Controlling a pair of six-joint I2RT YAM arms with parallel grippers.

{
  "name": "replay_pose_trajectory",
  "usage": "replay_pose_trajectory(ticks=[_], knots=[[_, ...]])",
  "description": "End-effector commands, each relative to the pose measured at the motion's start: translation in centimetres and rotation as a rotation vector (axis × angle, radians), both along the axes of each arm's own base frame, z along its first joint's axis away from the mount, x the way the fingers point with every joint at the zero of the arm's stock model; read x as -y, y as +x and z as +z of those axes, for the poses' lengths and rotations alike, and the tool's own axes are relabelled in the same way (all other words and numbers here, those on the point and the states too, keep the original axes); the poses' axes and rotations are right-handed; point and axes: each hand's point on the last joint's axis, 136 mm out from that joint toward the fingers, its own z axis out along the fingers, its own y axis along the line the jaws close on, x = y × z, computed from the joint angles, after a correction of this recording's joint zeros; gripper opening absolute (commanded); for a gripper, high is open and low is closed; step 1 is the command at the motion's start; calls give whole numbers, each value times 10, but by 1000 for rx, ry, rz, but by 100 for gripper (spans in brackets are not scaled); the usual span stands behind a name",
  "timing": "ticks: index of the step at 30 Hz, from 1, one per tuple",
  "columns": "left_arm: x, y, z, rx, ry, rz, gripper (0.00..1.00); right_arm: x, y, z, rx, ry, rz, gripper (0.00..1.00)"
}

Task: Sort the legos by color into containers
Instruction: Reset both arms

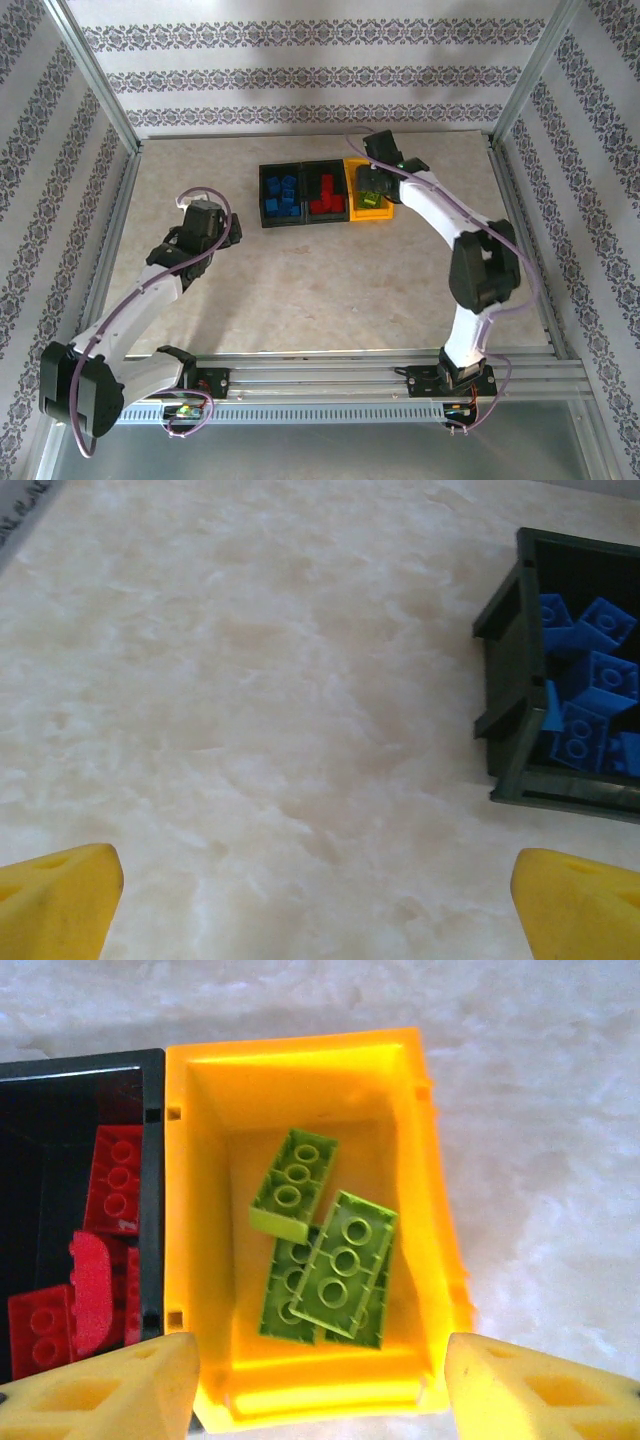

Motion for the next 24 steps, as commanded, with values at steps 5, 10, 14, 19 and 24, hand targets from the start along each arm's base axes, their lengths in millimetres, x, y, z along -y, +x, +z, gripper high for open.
replay_pose_trajectory(ticks=[5, 10, 14, 19, 24], knots=[[-39, -19, 14, 125, 150, 78, 100, 48, -50, 10, 98, -63, -109, 81], [-52, -26, 22, 238, 214, 102, 100, 84, -86, 11, 165, -93, -183, 98], [-60, -26, 26, 306, 258, 116, 100, 116, -108, 14, 233, -98, -274, 98], [-70, -21, 16, 310, 286, 143, 99, 152, -127, 16, 293, -82, -380, 98], [-79, -15, 5, 289, 276, 157, 99, 175, -138, 19, 345, -82, -441, 98]])
